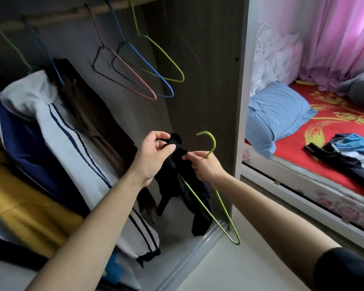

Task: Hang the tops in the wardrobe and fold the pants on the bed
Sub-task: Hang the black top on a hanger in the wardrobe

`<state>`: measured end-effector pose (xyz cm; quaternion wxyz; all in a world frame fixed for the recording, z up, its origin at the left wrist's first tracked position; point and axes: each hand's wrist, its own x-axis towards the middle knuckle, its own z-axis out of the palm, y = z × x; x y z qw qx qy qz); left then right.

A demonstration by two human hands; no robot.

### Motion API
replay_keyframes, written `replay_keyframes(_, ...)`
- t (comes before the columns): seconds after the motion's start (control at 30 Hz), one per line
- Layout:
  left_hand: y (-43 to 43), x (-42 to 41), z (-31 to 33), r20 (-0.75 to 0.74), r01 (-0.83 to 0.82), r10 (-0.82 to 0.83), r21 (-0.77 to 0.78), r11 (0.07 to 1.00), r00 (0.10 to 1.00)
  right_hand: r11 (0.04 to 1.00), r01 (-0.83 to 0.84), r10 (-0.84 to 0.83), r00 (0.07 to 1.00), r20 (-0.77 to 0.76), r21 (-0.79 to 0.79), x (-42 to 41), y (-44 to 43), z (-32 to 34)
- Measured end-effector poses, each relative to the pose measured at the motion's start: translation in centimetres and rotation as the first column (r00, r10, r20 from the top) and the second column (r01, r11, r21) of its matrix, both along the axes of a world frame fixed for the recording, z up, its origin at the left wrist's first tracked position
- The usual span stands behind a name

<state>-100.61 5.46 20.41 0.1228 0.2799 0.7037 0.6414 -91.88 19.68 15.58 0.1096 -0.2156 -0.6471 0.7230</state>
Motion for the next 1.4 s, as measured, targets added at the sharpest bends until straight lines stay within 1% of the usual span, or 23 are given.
replay_keyframes(0.1, -0.8, 0.1, 1.0, 0.005, 0.001, -0.001, -0.004, 1.000, 1.000, 0.979, -0.001, -0.051, 0.966, -0.252, -0.203, -0.6, 1.1, 1.9)
replay_keyframes(0.13, -1.3, -0.1, 1.7, 0.008, -0.002, 0.002, 0.010, 1.000, 1.000, 0.982, -0.033, -0.020, 0.959, -0.281, -0.186, -0.5, 1.1, 2.3)
replay_keyframes(0.23, -1.7, -0.7, 3.8, 0.012, 0.055, -0.055, 0.050, 0.997, 0.998, 0.996, -0.085, 0.084, 0.967, -0.239, 0.006, -0.8, 0.7, 4.0)
replay_keyframes(0.3, -1.5, -1.3, 5.2, -0.015, 0.067, -0.066, 0.083, 0.994, 0.998, 0.997, -0.074, 0.073, 0.953, -0.295, 0.007, -0.8, 1.2, 6.3)
replay_keyframes(0.37, -1.6, -2.7, 6.1, -0.198, -0.034, 0.048, 0.074, 0.997, 0.979, 0.995, -0.094, 0.077, 0.929, -0.361, -0.029, -0.5, 2.2, 8.2)
replay_keyframes(0.4, -1.8, -3.8, 6.5, -0.373, -0.128, 0.121, 0.006, 0.992, 0.920, 0.993, -0.111, 0.090, 0.923, -0.374, -0.035, -0.2, 2.8, 8.7)
replay_keyframes(0.43, -2.0, -5.0, 6.7, -0.561, -0.234, 0.137, -0.105, 0.966, 0.817, 0.992, -0.125, 0.103, 0.919, -0.381, -0.033, 0.2, 3.4, 9.1)
replay_keyframes(0.47, -2.1, -6.0, 6.8, -0.682, -0.318, 0.085, -0.224, 0.921, 0.726, 0.991, -0.134, 0.113, 0.915, -0.386, -0.028, 0.5, 3.9, 9.4)
replay_keyframes(0.5, -2.1, -6.6, 6.7, -0.715, -0.360, 0.012, -0.338, 0.869, 0.700, 0.989, -0.147, 0.125, 0.911, -0.394, -0.025, 0.7, 4.4, 9.6)
replay_keyframes(0.57, -1.6, -7.1, 6.0, -0.647, -0.345, -0.057, -0.477, 0.808, 0.760, 0.984, -0.177, 0.155, 0.898, -0.411, -0.016, 1.1, 5.2, 10.3)
replay_keyframes(0.6, -1.3, -6.9, 5.7, -0.603, -0.311, -0.056, -0.487, 0.816, 0.796, 0.982, -0.191, 0.170, 0.891, -0.421, -0.007, 1.2, 5.5, 10.6)
replay_keyframes(0.67, -0.6, -6.5, 5.1, -0.552, -0.269, -0.028, -0.449, 0.852, 0.833, 0.978, -0.206, 0.191, 0.877, -0.440, 0.013, 1.4, 6.3, 10.9)
replay_keyframes(0.77, 0.1, -5.5, 4.7, -0.597, -0.288, 0.035, -0.333, 0.898, 0.801, 0.985, -0.171, 0.155, 0.881, -0.448, 0.006, 1.6, 7.3, 10.9)
replay_keyframes(0.87, 0.5, -4.1, 3.9, -0.622, -0.283, 0.064, -0.261, 0.923, 0.781, 0.991, -0.109, 0.062, 0.884, -0.463, -0.075, 1.7, 8.2, 10.9)
replay_keyframes(0.93, 0.5, -3.7, 4.2, -0.618, -0.362, 0.203, -0.143, 0.921, 0.759, 0.988, -0.117, 0.052, 0.873, -0.484, -0.105, 1.8, 9.0, 10.9)
replay_keyframes(1.0, 0.4, -4.1, 5.9, -0.605, -0.492, 0.397, 0.010, 0.871, 0.690, 0.985, -0.131, 0.060, 0.873, -0.484, -0.113, 1.8, 9.2, 10.3)
replay_keyframes(1.07, 0.4, -4.9, 8.6, -0.638, -0.560, 0.517, 0.158, 0.813, 0.570, 0.996, -0.093, 0.091, 0.915, -0.392, 0.013, 1.9, 8.9, 9.1)
replay_keyframes(1.13, 0.3, -5.6, 11.5, -0.713, -0.565, 0.522, 0.212, 0.797, 0.469, 0.963, -0.068, 0.130, 0.965, -0.229, 0.261, 2.3, 8.6, 8.2)
replay_keyframes(1.17, 0.1, -5.8, 12.7, -0.756, -0.556, 0.483, 0.192, 0.809, 0.442, 0.949, -0.070, 0.138, 0.969, -0.203, 0.308, 2.4, 8.8, 8.3)
replay_keyframes(1.2, -0.1, -6.1, 13.6, -0.801, -0.551, 0.421, 0.139, 0.823, 0.425, 0.959, -0.073, 0.140, 0.963, -0.231, 0.275, 2.6, 9.2, 8.7)
replay_keyframes(1.27, -0.6, -7.1, 14.7, -0.865, -0.569, 0.308, 0.031, 0.821, 0.397, 0.988, -0.128, 0.152, 0.922, -0.355, 0.091, 2.8, 9.9, 9.5)
replay_keyframes(1.33, -1.2, -7.8, 15.5, -0.879, -0.570, 0.280, 0.011, 0.821, 0.386, 0.974, -0.213, 0.161, 0.885, -0.437, -0.073, 3.1, 9.7, 9.8)
replay_keyframes(1.4, -1.4, -8.1, 16.4, -0.871, -0.558, 0.304, 0.041, 0.829, 0.387, 0.949, -0.265, 0.161, 0.872, -0.462, -0.170, 2.9, 9.1, 10.0)
